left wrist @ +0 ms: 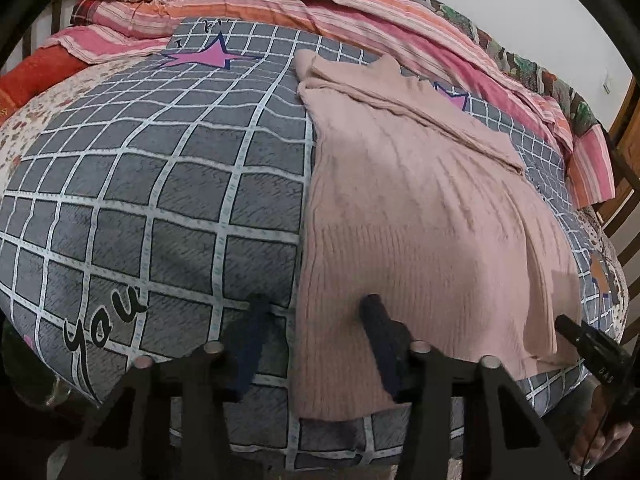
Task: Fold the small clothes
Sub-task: 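Grasp the sweater hem with the right tool while the left tool grasps the hem too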
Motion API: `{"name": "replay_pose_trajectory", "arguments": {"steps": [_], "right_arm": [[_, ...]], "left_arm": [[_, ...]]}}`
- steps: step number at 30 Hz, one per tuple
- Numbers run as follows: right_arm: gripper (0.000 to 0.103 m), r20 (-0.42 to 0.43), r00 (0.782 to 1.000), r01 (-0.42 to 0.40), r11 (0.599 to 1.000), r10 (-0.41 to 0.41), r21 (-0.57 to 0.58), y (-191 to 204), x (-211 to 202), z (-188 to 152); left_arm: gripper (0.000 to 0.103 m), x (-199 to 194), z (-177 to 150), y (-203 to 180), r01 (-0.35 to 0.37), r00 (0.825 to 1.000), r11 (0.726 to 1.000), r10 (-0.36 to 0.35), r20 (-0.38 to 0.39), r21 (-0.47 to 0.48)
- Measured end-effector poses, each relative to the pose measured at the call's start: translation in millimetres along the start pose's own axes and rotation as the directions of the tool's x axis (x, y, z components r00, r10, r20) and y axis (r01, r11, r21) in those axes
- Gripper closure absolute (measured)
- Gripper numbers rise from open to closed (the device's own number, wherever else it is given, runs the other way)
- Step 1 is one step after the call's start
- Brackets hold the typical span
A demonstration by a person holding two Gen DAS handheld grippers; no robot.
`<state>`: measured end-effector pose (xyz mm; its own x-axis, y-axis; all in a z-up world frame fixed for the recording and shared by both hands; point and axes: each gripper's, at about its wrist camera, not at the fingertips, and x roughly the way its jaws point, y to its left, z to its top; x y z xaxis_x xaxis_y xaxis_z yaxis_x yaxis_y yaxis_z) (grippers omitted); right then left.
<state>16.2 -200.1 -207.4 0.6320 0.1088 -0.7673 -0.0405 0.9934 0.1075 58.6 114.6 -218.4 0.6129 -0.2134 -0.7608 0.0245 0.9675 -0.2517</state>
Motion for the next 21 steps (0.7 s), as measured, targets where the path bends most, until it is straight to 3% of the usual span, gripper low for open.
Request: {"name": "replay_pose_trajectory", "arguments": {"steps": [1,2,4,7,12,14,16,17,21], "right_arm": [[0.083,0.001,1.0,-0.002,1.0,0.002,0.0,1,2,0],[0.093,0.001,1.0,-0.017,1.0,0.017,-0.003,2,2,1],[0.098,0.02,0.999,-0.025,1.0,0.025,-0.011,3,-3,3],[0.099,0.098,0.995,-0.02,0.999,0.014,0.051,-16,-24,3],[0.097,0.029,0.999,-0.05,0.99,0.046,0.131,-37,-13,-2],[0.093,0.006,0.998,-0.055,0.988,0.054,0.142,-34,-8,-2],[0.077,0.017,0.997,-0.082,0.984,0.081,0.161,-32,-8,-3],[0.074,0.018,0.995,-0.097,0.982,0.095,0.161,-31,-7,-2],[0.072,0.006,0.996,-0.088,0.989,0.088,0.122,-23,-6,-6]], "left_arm": [[0.089,-1,1,-2,0.023,1.0,1.0,-0.023,0.0,0.002],[0.094,-2,2,-2,0.043,0.999,0.999,-0.043,-0.003,0.003],[0.097,-12,6,0,0.04,0.998,0.999,-0.041,0.04,0.01],[0.097,-25,8,14,0.05,0.996,0.999,-0.05,0.073,0.003],[0.096,-16,5,25,0.116,0.993,0.993,-0.116,0.022,-0.028],[0.095,-12,3,24,0.121,0.993,0.992,-0.121,-0.002,-0.034],[0.087,-7,-1,21,0.122,0.992,0.992,-0.123,-0.034,-0.027],[0.087,-6,-3,20,0.12,0.992,0.993,-0.121,-0.043,-0.018],[0.082,-7,-12,15,0.118,0.992,0.993,-0.118,-0.047,-0.001]]}}
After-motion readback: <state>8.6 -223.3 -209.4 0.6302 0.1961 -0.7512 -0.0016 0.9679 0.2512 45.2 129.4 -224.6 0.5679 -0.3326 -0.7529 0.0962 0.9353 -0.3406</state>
